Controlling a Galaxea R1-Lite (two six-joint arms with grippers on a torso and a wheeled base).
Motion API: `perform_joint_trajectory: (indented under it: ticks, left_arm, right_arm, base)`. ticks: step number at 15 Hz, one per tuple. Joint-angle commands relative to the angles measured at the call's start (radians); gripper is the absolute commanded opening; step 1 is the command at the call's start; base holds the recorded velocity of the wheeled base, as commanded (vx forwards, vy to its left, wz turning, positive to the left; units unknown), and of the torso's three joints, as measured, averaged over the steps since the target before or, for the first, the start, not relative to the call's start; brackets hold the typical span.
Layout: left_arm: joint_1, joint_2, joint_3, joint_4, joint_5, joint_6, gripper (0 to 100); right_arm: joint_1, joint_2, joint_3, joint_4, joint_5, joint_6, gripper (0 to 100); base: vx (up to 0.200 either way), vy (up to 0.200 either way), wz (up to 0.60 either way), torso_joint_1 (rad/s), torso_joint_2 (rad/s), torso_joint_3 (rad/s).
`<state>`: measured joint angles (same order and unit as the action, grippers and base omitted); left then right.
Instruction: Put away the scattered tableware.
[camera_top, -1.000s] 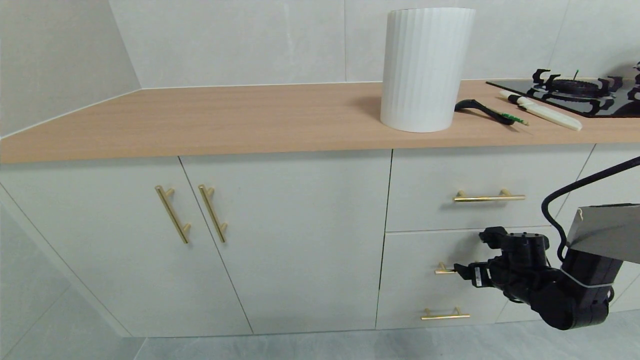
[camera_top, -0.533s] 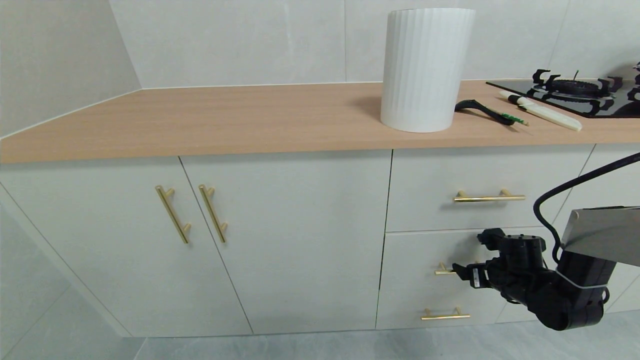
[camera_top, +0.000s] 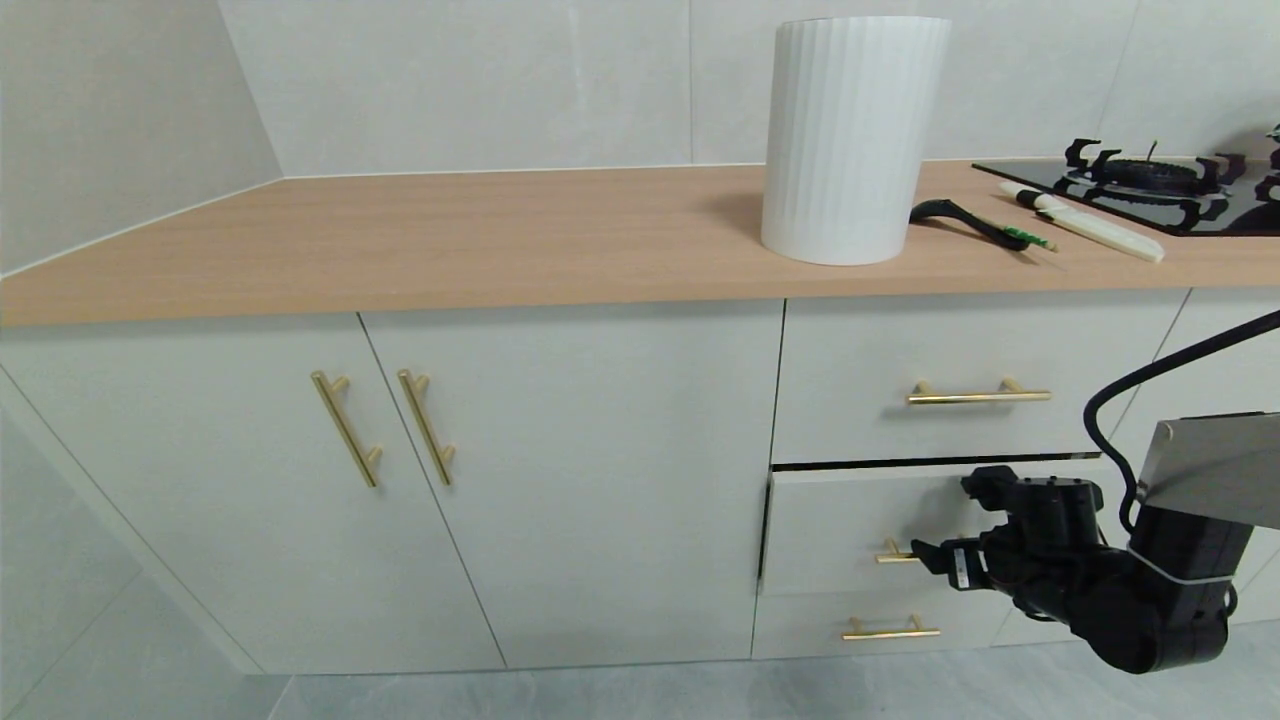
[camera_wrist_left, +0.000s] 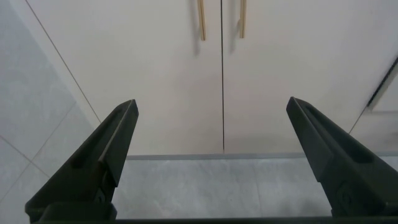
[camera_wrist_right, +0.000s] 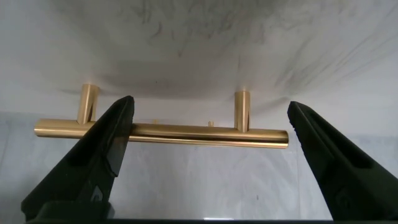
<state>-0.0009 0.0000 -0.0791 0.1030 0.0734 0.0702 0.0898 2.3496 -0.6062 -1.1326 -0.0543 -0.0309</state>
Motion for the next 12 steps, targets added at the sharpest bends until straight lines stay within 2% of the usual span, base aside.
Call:
perform_joint_trajectory:
  ticks: [1,5,6,8,10,12]
  left_arm:
    - [-0.001,0.002,-0.001,0.000,0.000,0.000,100]
    - [-0.001,0.002,-0.001,0.000,0.000,0.000,100]
    - [0.001,0.002,-0.001,0.000,0.000,0.000,100]
    - [0.001,0.002,-0.001,0.000,0.000,0.000,100]
    - [0.001,0.002,-0.001,0.000,0.000,0.000,100]
    - [0.001,0.002,-0.001,0.000,0.000,0.000,100]
  right_arm:
    - [0.002,-0.067,0.054,-0.003,0.001,0.000,100]
    - [0.031,-0.271,0.169,0.008,0.004,0.000,100]
    - [0.051,-0.411,0.190,0.056,0.005,0.000,100]
    - [0.085,-0.632,0.157,0.272,0.008,0.002,100]
    - [0.094,-0.760,0.059,0.493,0.011,0.003,100]
    - [0.093,-0.757,-0.067,0.632,0.013,0.003,100]
  base:
    - [0.000,0.000,0.00,0.000,0.00,0.000]
    - [0.000,0.000,0.00,0.000,0.00,0.000]
    - [0.000,0.000,0.00,0.000,0.00,0.000]
    - [0.000,0.000,0.00,0.000,0.00,0.000]
    - [0.000,0.000,0.00,0.000,0.00,0.000]
    - [0.000,0.000,0.00,0.000,0.00,0.000]
